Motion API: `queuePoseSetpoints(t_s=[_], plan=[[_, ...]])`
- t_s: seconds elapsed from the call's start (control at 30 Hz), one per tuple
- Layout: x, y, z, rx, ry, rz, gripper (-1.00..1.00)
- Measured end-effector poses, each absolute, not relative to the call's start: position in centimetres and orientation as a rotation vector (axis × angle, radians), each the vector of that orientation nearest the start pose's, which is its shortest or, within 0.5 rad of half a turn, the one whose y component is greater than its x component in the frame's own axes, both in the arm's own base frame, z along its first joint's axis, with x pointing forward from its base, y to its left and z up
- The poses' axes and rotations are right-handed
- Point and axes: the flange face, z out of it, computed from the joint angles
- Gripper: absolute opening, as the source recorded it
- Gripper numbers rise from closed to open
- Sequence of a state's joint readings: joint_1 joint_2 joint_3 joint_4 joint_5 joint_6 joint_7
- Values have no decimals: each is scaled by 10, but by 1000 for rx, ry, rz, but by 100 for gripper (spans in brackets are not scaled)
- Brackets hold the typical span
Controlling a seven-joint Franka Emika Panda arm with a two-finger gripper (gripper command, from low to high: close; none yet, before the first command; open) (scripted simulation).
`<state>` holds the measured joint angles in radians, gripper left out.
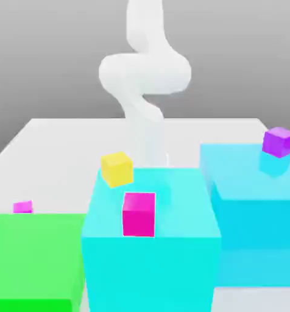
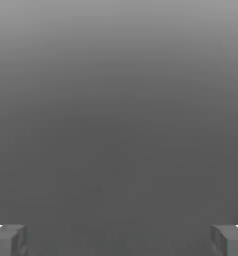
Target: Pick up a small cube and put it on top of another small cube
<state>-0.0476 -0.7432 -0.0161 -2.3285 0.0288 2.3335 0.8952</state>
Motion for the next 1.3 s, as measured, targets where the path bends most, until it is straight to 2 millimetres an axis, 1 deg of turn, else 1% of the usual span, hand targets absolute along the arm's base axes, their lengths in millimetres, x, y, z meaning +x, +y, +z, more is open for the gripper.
queuePoseSetpoints(t_s=[0.13, 0.27, 0.4, 0.47, 0.57, 0.67, 0.8, 0.93, 1.0, 1.1, 1.2, 1.23, 1.3], plan=[[397, -70, 625, -2159, 1573, -770, 0], [412, -113, 570, -1938, 1877, -624, 0], [417, -155, 513, -1678, 2157, -489, 0], [415, -175, 484, -1533, 2288, -426, 0], [407, -204, 441, -1298, 2469, -337, 0], [393, -231, 398, -1043, 2630, -256, 0], [366, -262, 343, -673, 2810, -162, 0], [330, -287, 292, -274, 2945, -87, 0], [305, -302, 268, -43, 2995, -59, 0], [269, -315, 234, 290, 3040, -25, 0], [233, -321, 203, 620, 3053, -5, 0], [227, -321, 194, 679, 3054, -4, 0], [224, -322, 180, 719, 3055, -9, 0]])
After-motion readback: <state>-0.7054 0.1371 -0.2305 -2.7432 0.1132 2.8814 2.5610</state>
